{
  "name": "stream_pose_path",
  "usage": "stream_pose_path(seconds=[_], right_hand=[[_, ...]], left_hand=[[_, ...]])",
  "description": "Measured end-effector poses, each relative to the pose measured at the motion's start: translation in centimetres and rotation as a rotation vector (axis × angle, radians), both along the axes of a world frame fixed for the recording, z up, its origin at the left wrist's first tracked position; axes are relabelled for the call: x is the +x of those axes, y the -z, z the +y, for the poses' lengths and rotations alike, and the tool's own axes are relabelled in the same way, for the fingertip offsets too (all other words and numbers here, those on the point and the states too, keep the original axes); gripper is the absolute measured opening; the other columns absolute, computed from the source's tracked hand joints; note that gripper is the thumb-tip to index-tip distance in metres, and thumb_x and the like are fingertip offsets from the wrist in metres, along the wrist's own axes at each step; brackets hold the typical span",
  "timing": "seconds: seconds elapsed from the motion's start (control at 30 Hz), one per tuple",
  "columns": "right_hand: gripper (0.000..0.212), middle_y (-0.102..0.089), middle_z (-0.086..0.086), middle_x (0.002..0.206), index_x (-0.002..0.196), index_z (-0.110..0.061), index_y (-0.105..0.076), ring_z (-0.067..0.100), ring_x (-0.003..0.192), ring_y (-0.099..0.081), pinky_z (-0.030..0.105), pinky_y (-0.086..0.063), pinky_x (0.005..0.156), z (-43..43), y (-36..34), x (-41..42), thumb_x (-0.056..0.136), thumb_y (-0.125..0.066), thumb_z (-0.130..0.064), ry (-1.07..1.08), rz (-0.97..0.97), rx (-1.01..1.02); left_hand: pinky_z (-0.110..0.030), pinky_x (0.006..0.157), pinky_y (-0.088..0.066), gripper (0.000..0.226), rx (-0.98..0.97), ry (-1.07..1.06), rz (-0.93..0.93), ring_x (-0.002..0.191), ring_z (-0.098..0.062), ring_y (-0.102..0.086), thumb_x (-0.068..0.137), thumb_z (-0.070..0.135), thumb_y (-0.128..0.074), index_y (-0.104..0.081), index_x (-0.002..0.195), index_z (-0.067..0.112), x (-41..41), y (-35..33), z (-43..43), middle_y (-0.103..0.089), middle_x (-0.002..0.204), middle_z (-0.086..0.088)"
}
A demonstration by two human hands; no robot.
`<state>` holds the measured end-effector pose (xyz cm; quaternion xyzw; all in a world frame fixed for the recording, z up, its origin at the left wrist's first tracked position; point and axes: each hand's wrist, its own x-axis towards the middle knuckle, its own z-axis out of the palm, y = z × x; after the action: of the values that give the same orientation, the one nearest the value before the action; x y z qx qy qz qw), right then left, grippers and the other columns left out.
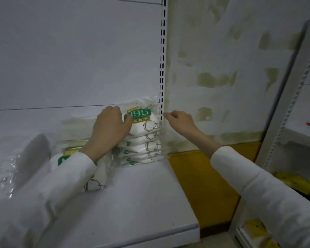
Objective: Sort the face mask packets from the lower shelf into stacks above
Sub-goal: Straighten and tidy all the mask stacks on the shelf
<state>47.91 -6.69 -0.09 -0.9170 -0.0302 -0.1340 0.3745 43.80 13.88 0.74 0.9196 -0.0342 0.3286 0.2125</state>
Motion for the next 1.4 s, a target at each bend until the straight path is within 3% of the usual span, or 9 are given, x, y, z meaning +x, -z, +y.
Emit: stream_pose_path(seconds=[0.2,0.33,0.47,0.63,0.87,0.97,1.17,1.27,1.4], right_hand=[[0.068,-0.051,0.013,0.135,0.131,-0.006,-0.051,0.027,0.114,-0.05,0.033,-0.035,0.084,1.7,-0.3,2.1,0.09,-0.045,-0.059,-0.07,0.204,0.228],[0.077,-0.04,0.009,0.147,0.142,-0.016,-0.04,0.029,0.128,-0.042,0.034,-0.033,0.086,2.3,0.1,3.3,0.083,-0.053,-0.063,-0.14,0.342,0.338],[0.076,-0.039,0.011,0.146,0.142,-0.023,-0.037,0.034,0.127,-0.042,0.041,-0.037,0.098,2.4,1.1,4.2,0.081,-0.055,-0.063,-0.159,0.466,0.365],[0.084,-0.04,0.019,0.14,0.142,-0.023,-0.033,0.044,0.123,-0.043,0.059,-0.036,0.102,2.4,2.1,5.3,0.073,-0.061,-0.063,-0.155,0.617,0.488],[0.054,-0.051,0.007,0.091,0.112,-0.018,-0.049,0.021,0.067,-0.046,0.035,-0.039,0.071,1.5,3.7,5.2,0.075,-0.061,-0.055,-0.256,0.706,0.679],[0.034,-0.056,0.003,0.075,0.091,-0.017,-0.056,0.016,0.054,-0.049,0.028,-0.035,0.057,0.9,3.8,4.9,0.082,-0.058,-0.05,-0.255,0.715,0.728],[0.059,-0.063,0.006,0.092,0.111,-0.018,-0.061,0.016,0.063,-0.055,0.022,-0.046,0.056,1.1,4.9,5.2,0.064,-0.069,-0.054,-0.295,0.684,0.823],[0.056,-0.069,0.008,0.096,0.113,-0.017,-0.063,0.027,0.087,-0.065,0.04,-0.051,0.091,0.4,5.8,4.9,0.064,-0.069,-0.044,-0.385,0.608,0.882],[0.049,-0.067,0.01,0.102,0.107,-0.013,-0.063,0.021,0.078,-0.069,0.03,-0.055,0.065,-1.0,6.7,3.8,0.06,-0.071,-0.025,-0.522,0.51,1.009]], left_hand=[[-0.039,0.083,-0.054,0.051,-0.297,0.013,0.538,0.075,-0.031,-0.067,0.097,0.043,-0.035,-0.06,0.079,0.002,-2.8,1.4,-0.5,-0.07,0.086,-0.021],[-0.045,0.105,-0.04,0.066,-0.623,0.063,0.679,0.118,-0.031,-0.051,0.089,0.067,-0.033,-0.041,0.138,0.025,-0.9,4.6,-0.9,-0.046,0.14,-0.01],[-0.031,0.066,-0.046,0.058,-1.265,0.033,0.675,0.085,-0.023,-0.055,0.084,0.067,-0.043,-0.047,0.114,0.018,1.3,4.9,-1.6,-0.057,0.107,-0.009],[-0.027,0.058,-0.04,0.037,-1.338,0.05,0.595,0.075,-0.022,-0.054,0.086,0.053,-0.051,-0.054,0.101,0.018,3.2,5.3,-1.8,-0.058,0.089,-0.007],[-0.043,0.089,-0.051,0.073,-1.495,0.096,0.458,0.098,-0.029,-0.065,0.054,0.068,-0.063,-0.064,0.111,0.022,5.4,6.6,-1.7,-0.07,0.107,-0.008],[-0.04,0.087,-0.052,0.061,-1.488,0.159,0.469,0.096,-0.027,-0.067,0.064,0.06,-0.065,-0.065,0.111,0.021,5.5,6.8,-1.8,-0.072,0.103,-0.007],[-0.043,0.089,-0.052,0.036,-1.503,0.216,0.424,0.091,-0.028,-0.066,0.076,0.038,-0.064,-0.064,0.105,0.017,5.7,7.3,-1.6,-0.071,0.094,-0.008],[-0.045,0.091,-0.05,0.036,-1.493,0.274,0.373,0.095,-0.03,-0.064,0.075,0.036,-0.062,-0.062,0.106,0.017,5.3,7.6,-1.9,-0.07,0.1,-0.009],[-0.041,0.08,-0.046,0.056,-1.499,0.469,0.235,0.094,-0.03,-0.058,0.048,0.027,-0.067,-0.059,0.102,0.012,4.1,7.9,-1.9,-0.063,0.099,-0.012]])
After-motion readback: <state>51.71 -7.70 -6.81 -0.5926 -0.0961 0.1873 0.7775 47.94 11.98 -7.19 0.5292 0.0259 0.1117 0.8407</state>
